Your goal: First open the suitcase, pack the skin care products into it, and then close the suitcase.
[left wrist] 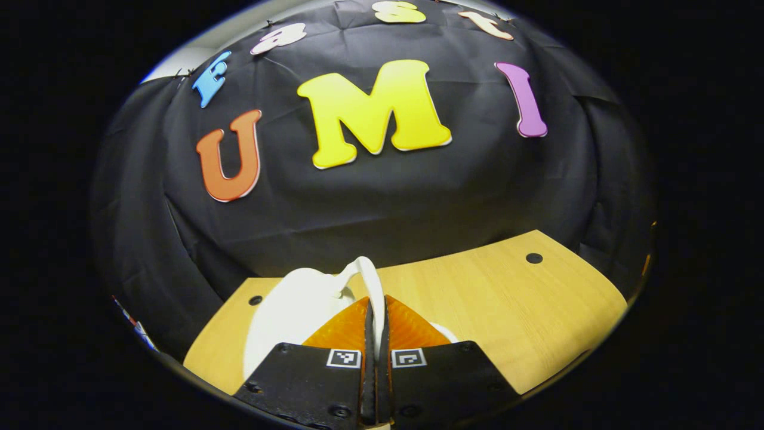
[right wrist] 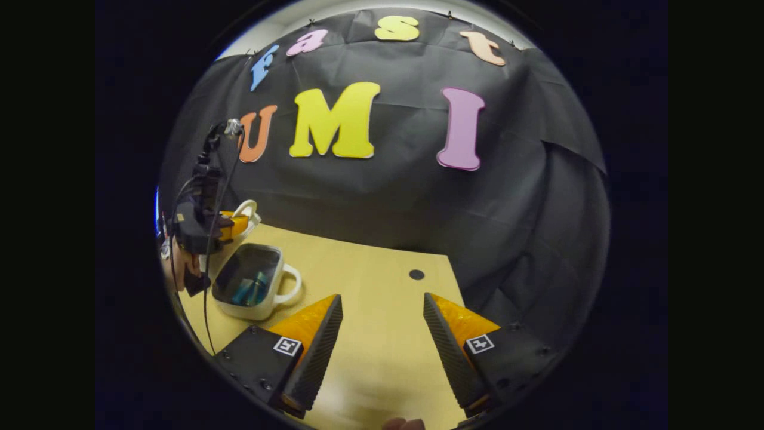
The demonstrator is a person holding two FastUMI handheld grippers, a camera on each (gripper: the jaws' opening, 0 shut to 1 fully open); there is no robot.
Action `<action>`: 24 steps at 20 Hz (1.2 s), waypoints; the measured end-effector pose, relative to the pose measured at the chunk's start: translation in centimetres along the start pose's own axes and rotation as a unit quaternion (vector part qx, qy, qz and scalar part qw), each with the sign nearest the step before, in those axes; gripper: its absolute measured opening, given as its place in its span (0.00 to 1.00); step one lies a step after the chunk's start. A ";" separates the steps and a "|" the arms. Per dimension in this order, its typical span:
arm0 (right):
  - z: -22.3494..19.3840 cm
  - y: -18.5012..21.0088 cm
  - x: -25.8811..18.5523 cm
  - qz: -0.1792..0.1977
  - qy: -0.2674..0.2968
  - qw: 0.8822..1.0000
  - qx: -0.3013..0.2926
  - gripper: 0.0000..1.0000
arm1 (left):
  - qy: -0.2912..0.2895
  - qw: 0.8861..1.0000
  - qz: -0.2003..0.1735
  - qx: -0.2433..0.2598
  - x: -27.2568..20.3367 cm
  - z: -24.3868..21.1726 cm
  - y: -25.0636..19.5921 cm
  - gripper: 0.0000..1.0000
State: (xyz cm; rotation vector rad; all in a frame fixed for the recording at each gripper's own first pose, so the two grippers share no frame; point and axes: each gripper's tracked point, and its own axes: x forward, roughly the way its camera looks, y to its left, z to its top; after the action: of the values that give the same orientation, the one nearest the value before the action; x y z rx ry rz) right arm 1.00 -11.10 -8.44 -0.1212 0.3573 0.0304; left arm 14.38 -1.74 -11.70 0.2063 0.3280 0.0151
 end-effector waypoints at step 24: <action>-0.1 -2.1 -1.9 0.007 0.026 0.999 -0.039 0.81 | 0.057 0.996 -0.025 -0.067 2.5 -4.9 -9.1 0.65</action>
State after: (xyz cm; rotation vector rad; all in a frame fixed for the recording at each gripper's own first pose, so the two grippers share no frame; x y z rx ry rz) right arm -0.72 -13.18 -7.59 -0.1961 0.4091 0.0547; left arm 14.99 -9.55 -18.91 0.0637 0.4445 -0.0003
